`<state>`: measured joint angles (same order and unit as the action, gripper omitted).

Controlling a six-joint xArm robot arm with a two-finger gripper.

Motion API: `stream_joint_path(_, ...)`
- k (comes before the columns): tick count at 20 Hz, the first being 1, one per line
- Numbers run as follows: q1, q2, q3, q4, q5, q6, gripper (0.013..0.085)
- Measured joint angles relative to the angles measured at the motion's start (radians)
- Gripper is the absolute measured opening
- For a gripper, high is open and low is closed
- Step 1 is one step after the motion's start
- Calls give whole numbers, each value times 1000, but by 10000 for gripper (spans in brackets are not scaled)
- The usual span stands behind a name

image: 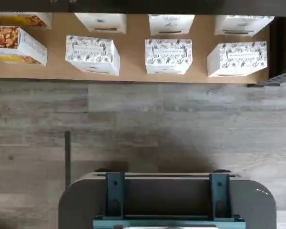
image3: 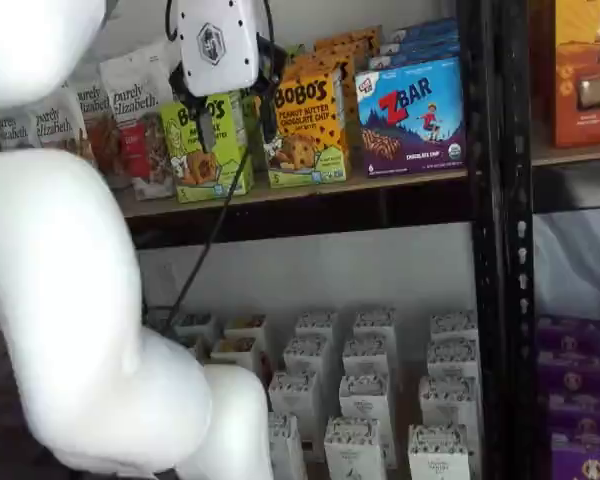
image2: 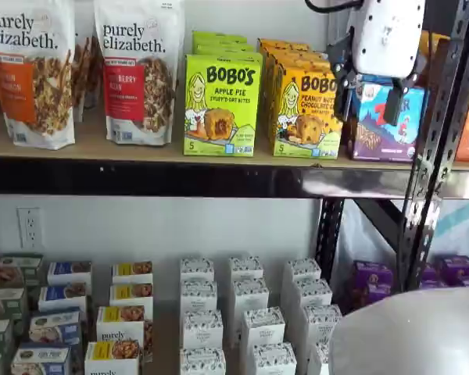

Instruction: Pick up the orange box on the top shelf, the fifth box from the left

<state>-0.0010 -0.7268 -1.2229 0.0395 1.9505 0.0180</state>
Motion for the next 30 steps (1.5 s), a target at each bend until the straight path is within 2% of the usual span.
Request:
stream_joint_path(1,27,6,-5,-37,10,12,850)
stream_joint_path(2,88,19,-17,-112,37,34,850)
stream_joint_path(3,114,29,-24,-151,54,45,850)
stream_joint_path(4,121,33,-27,-166,64,48,850)
stream_joint_path(9,114,29,-21,-164,58,46,850)
stream_joint_path(12,84,11,-6,-126,11,37,850)
stream_joint_path(19,52,-3,19,-103,-115,23,850)
stream_joint_path(24,44,30,16,-123,-185,17,850)
stream_joint_path(30,63,60,11,-168,-268,37,850)
